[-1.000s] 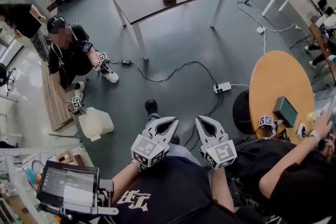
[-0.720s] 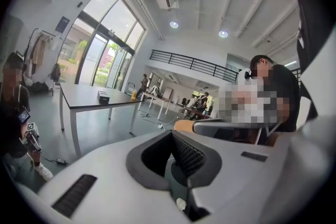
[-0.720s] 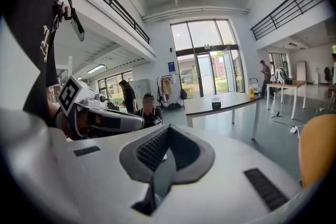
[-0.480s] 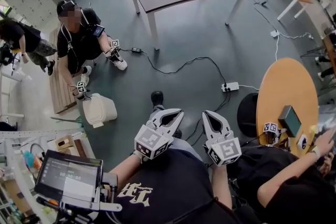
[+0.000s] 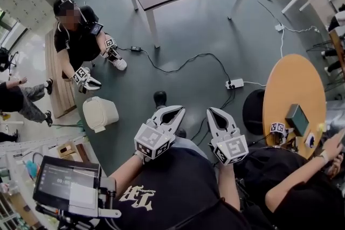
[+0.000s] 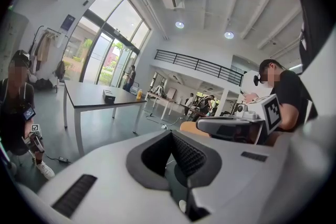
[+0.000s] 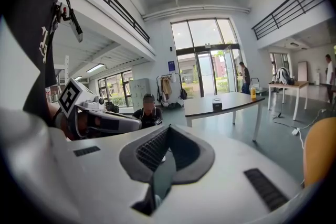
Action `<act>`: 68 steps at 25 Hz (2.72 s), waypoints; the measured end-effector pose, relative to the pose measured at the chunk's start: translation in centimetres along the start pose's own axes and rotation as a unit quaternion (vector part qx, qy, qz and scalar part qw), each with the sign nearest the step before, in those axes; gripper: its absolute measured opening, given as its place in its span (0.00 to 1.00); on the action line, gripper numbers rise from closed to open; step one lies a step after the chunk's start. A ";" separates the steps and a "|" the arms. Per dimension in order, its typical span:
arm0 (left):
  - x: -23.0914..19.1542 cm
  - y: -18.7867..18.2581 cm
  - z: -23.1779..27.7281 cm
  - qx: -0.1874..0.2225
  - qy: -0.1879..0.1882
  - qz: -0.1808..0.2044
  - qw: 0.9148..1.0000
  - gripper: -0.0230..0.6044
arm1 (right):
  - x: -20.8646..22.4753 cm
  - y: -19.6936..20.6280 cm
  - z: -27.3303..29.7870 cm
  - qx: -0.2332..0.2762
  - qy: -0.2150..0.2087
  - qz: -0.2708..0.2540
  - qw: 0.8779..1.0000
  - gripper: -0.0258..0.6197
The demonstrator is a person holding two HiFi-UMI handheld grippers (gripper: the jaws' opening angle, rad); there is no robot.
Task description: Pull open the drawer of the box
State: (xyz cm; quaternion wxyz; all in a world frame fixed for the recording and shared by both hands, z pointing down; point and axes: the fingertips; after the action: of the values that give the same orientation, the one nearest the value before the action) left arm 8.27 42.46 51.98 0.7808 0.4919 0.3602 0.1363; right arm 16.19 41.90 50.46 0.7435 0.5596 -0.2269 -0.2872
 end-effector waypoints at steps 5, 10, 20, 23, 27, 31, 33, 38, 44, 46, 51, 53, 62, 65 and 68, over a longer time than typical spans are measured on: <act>-2.7 -1.2 0.5 -0.006 0.003 -0.007 1.000 0.05 | 0.4 -0.4 2.8 -0.009 0.001 0.005 1.000 0.02; -3.0 -1.1 0.5 -0.007 0.006 -0.006 1.000 0.05 | 0.4 -0.4 3.2 -0.008 0.001 0.004 1.000 0.02; -6.2 -2.9 1.9 -0.004 0.011 -0.012 1.000 0.05 | 1.3 -1.5 7.0 -0.013 -0.003 0.001 1.000 0.02; -6.3 -3.1 1.9 -0.002 0.010 -0.011 1.000 0.05 | 1.4 -1.7 7.0 -0.011 -0.004 0.000 1.000 0.02; -6.9 -3.3 1.9 -0.003 0.007 -0.015 1.000 0.05 | 1.5 -1.8 7.3 -0.014 -0.002 0.003 1.000 0.02; -9.0 -4.5 2.4 -0.001 0.002 -0.013 1.000 0.05 | 2.0 -2.4 9.6 -0.005 -0.005 0.011 1.000 0.02; -9.6 -4.8 2.4 -0.001 -0.001 -0.013 1.000 0.05 | 2.3 -2.9 10.1 0.008 -0.009 0.028 1.000 0.02; -10.8 -5.5 2.7 0.002 -0.007 -0.014 1.000 0.05 | 2.9 -3.8 11.3 0.021 -0.012 0.037 0.999 0.02; -13.4 -6.5 3.6 0.007 -0.018 -0.019 1.000 0.05 | 3.9 -3.9 13.8 0.021 -0.018 0.044 0.999 0.02; -14.0 -6.6 4.2 0.005 -0.019 -0.023 1.000 0.05 | 4.3 -3.7 14.4 0.018 -0.020 0.047 0.999 0.02; -15.2 -7.1 4.7 0.002 -0.013 -0.026 1.000 0.05 | 4.5 -4.0 15.8 0.014 -0.022 0.051 0.998 0.02; -16.5 -7.6 5.2 0.002 -0.015 -0.025 1.000 0.05 | 4.9 -4.2 17.2 0.016 -0.024 0.052 0.998 0.02; -17.5 -8.4 6.5 0.004 -0.013 -0.027 1.000 0.05 | 6.2 -4.6 18.5 0.013 -0.024 0.051 0.998 0.02; -19.0 -9.0 7.5 0.003 -0.011 -0.030 0.999 0.05 | 6.9 -5.0 19.9 0.010 -0.021 0.048 0.999 0.02; -21.2 -10.0 8.8 0.002 -0.007 -0.034 0.999 0.05 | 8.1 -5.2 22.3 0.004 -0.018 0.049 0.999 0.02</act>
State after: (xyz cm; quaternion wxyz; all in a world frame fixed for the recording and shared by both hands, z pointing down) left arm -1.90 19.75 54.61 0.7864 0.4824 0.3711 0.1054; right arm 6.52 19.64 51.57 0.7504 0.5455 -0.2680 -0.2597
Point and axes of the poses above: the fingertips, and each gripper's own axes: z forward along the fingers, x to its right, y out of its underside, and after that the axes turned 6 degrees about -z, right-handed
